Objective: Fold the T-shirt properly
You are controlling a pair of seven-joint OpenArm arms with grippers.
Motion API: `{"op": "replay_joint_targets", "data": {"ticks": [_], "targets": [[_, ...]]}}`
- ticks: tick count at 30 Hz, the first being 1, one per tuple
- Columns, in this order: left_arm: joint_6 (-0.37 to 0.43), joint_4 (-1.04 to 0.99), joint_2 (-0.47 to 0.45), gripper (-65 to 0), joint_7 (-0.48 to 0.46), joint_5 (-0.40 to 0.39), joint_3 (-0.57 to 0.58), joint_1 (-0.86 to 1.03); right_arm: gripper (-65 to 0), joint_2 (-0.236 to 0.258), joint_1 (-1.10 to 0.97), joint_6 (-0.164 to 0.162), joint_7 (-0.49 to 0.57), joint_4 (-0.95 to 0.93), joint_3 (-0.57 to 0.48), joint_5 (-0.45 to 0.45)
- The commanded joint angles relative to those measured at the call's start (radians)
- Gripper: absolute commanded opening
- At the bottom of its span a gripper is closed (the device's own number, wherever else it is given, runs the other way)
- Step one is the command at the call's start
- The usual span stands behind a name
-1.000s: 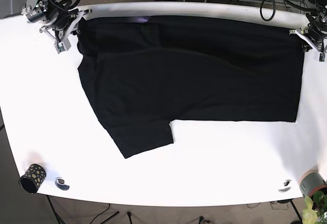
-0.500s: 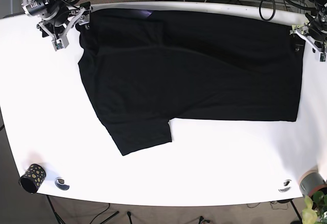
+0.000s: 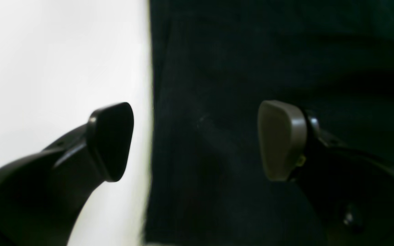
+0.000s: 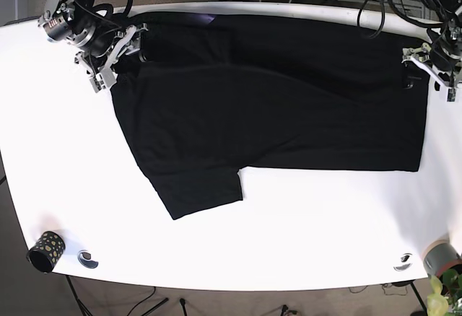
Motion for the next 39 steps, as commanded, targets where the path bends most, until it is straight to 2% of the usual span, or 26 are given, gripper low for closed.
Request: {"op": "replay_joint_targets", "data": {"ticks": [1, 3, 6, 14, 25, 33, 39], "targets": [[-0.001, 0.031, 0.0, -12.6, 0.0, -0.02, 0.0, -0.006, -36.3, 0.01, 0.002, 0.002, 0.01, -0.003, -0.016, 0.011], [-0.001, 0.034, 0.009, -12.6, 0.008, -0.02, 0.004, -0.006, -45.2, 0.012, 0.007, 0.002, 0.012, -0.036, -0.022, 0.012], [-0.001, 0.023, 0.02, -12.6, 0.008, -0.017, 0.035, -0.006, -52.5, 0.021, 0.019, 0.002, 0.021, -0.105, -0.02, 0.012], [-0.001, -0.052, 0.021, -12.6, 0.002, 0.069, 0.043, -0.003, -51.2, 0.075, 0.073, 0.002, 0.048, -0.255, -0.02, 0.012], [-0.001, -0.103, -0.005, -12.6, 0.002, 0.073, 0.044, -0.003, -51.5, 0.168, 0.171, 0.002, 0.07, -0.392, -0.02, 0.02], [-0.001, -0.022, -0.003, -12.6, 0.003, 0.066, 0.036, -0.006, -51.2, 0.199, 0.177, 0.002, 0.068, -0.306, -0.02, 0.077], [-0.001, 0.038, 0.001, -12.6, 0.008, 0.066, 0.041, -0.06, -49.1, 0.196, 0.226, 0.002, 0.068, -0.309, -0.023, 0.06]]}}
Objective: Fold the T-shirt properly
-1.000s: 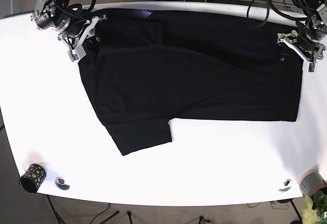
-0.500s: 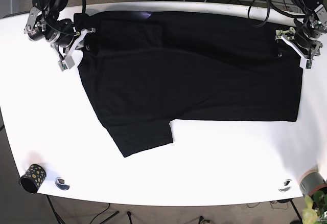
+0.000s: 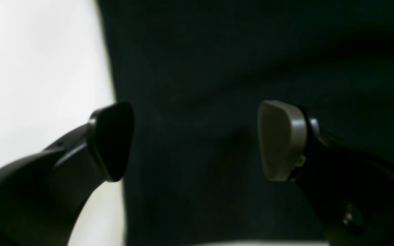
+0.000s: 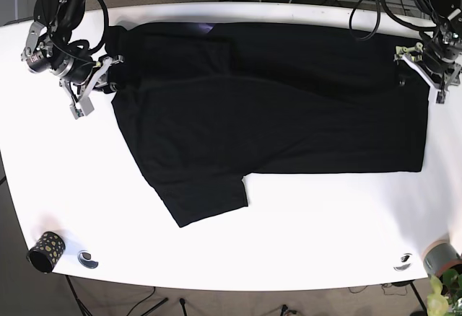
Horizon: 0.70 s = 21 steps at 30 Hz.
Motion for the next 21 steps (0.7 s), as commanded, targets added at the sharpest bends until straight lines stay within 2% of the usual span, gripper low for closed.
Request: {"op": "replay_joint_targets", "data": {"ticks": [1, 5, 16, 21], "targets": [[0.004, 0.03, -0.017, -12.6, -0.022, -0.018, 0.002, -0.034, -46.1, 0.013, 0.034, 0.006, 0.019, 0.013, 0.0, -0.009], [0.004, 0.032, -0.015, -12.6, -0.022, -0.015, 0.002, -0.067, -35.7, 0.012, 0.069, 0.006, 0.019, 0.01, 0.0, -0.043], [0.004, 0.026, -0.017, -12.6, -0.022, -0.008, 0.005, -0.112, -35.8, 0.012, 0.158, 0.006, 0.019, 0.004, -0.003, -0.066], [0.004, 0.02, -0.017, -12.6, -0.022, 0.008, 0.005, -0.146, -35.8, 0.01, 0.269, 0.006, 0.025, -0.097, -0.054, -0.152]]}}
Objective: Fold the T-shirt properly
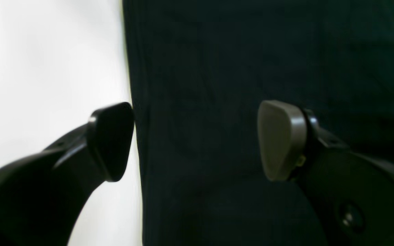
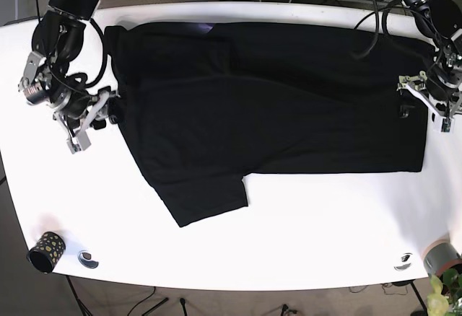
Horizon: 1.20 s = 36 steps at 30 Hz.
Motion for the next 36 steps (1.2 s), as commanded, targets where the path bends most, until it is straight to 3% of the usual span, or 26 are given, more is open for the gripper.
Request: {"op": "replay_joint_targets", "data": {"ticks": [1, 6, 13, 26, 36], "targets": [[0.002, 0.01, -0.018, -12.5, -0.022, 0.006, -0.003, -0.021, -35.8, 0.014, 0.059, 0.006, 0.025, -0.045, -0.022, -0.021], [0.002, -0.042, -0.018, -12.2, -0.022, 0.01, 0.029, -0.094, -35.4, 0.005, 0.19, 0.006, 0.1, -0.176, -0.081, -0.097], [0.044, -0.122, -0.018, -12.1, -0.026, 0.01, 0.027, -0.191, -27.4, 0.0, 0.362, 0.006, 0.25, -0.416, -0.15, -0.211], [0.076, -0.188, -0.02, -12.1, -0.026, 0.009, 0.024, -0.248, -27.3, -0.009, 0.567, 0.006, 0.657, -0.958, -0.231, -0.371], [0.076, -0.191, -0.023, -12.1, -0.026, 0.009, 0.023, -0.246, -27.7, -0.035, 0.538, 0.006, 0.717, -1.009, -0.26, -0.381]]}}
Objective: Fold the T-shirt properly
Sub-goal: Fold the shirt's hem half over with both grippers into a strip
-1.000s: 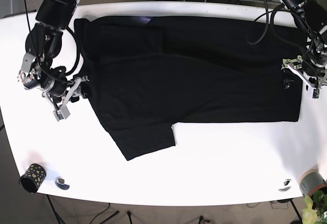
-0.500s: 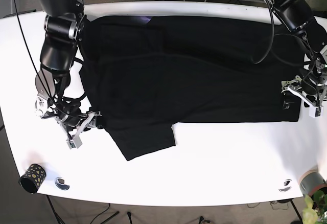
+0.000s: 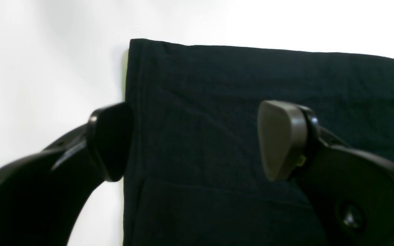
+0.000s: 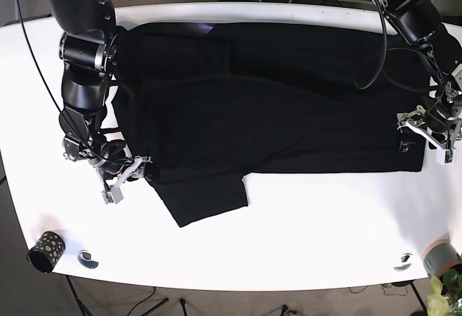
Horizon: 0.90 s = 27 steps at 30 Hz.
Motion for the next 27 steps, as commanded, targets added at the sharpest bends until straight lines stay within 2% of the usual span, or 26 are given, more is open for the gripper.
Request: {"op": "replay_joint_targets", "data": {"ticks": [1, 7, 11, 14, 17, 21, 27], "targets": [[0.002, 0.013, -0.021, -12.1, -0.02, -0.014, -0.003, -0.019, -27.7, -0.01, 0.007, 0.007, 0.009, 0.009, -0.014, 0.007], [0.026, -0.053, -0.031, -12.1, -0.035, -0.012, -0.002, -0.053, -27.9, -0.022, -0.005, 0.007, 0.009, 0.009, -0.017, 0.007], [0.123, -0.166, -0.068, -12.1, -0.092, -0.012, 0.004, -0.102, -29.2, -0.047, -0.018, 0.007, 0.012, 0.009, -0.01, 0.007], [0.183, -0.271, -0.099, -12.1, -0.14, -0.012, 0.006, -0.143, -36.6, -0.047, -0.018, 0.007, 0.014, 0.009, -0.015, 0.007], [0.233, -0.415, -0.139, -12.1, -0.192, -0.012, 0.009, -0.206, -48.4, -0.047, -0.018, 0.007, 0.014, 0.009, -0.017, 0.007], [0.24, -0.605, -0.193, -12.1, -0.252, -0.014, 0.075, -0.301, -58.3, -0.049, -0.018, 0.007, 0.014, 0.009, -0.017, 0.007], [0.226, -0.796, -0.217, -12.1, -0.306, -0.017, 0.201, -0.395, -59.1, -0.053, -0.018, 0.007, 0.014, 0.011, -0.017, 0.007]]}}
